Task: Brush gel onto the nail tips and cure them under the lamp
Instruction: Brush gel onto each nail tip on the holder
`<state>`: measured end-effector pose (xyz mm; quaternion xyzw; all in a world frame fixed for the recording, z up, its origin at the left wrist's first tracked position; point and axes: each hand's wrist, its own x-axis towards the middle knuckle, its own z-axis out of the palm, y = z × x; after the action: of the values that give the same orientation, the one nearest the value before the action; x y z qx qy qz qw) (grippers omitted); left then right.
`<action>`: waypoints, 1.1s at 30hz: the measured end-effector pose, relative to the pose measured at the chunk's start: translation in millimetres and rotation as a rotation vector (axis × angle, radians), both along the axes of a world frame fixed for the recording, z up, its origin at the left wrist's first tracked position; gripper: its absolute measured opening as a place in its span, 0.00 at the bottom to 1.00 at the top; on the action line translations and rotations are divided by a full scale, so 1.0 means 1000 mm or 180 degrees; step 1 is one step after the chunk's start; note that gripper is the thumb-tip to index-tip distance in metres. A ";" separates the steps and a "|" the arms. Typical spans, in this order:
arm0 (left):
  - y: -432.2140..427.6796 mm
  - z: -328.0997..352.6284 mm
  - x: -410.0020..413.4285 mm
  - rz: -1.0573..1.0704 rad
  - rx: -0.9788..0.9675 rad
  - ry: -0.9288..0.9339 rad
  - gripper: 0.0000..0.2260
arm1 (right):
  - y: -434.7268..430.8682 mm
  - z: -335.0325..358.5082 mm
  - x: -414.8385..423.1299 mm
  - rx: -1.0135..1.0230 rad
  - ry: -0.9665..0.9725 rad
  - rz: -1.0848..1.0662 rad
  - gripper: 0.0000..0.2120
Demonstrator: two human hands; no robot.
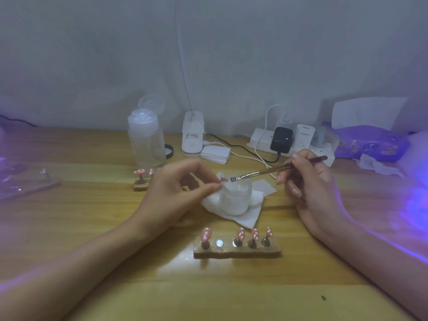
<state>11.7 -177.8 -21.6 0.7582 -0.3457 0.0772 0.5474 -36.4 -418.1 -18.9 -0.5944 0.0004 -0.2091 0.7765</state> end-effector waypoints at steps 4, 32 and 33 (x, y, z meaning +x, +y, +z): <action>0.010 0.042 0.001 -0.0056 -0.0815 -0.0206 0.03 | 0.001 0.002 -0.001 0.0217 0.0154 -0.0133 0.15; 0.010 -0.002 -0.060 -0.0084 0.1188 0.0113 0.05 | 0.002 -0.001 0.001 0.0157 0.0281 0.0013 0.11; 0.007 -0.001 -0.060 -0.0066 0.1280 0.0070 0.04 | 0.002 -0.001 0.001 0.0175 0.0284 0.0018 0.11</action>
<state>-48.1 -170.5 -22.1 0.8494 -0.3559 -0.0073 0.3896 -35.0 -415.9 -19.5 -0.5816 0.0391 -0.1801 0.7923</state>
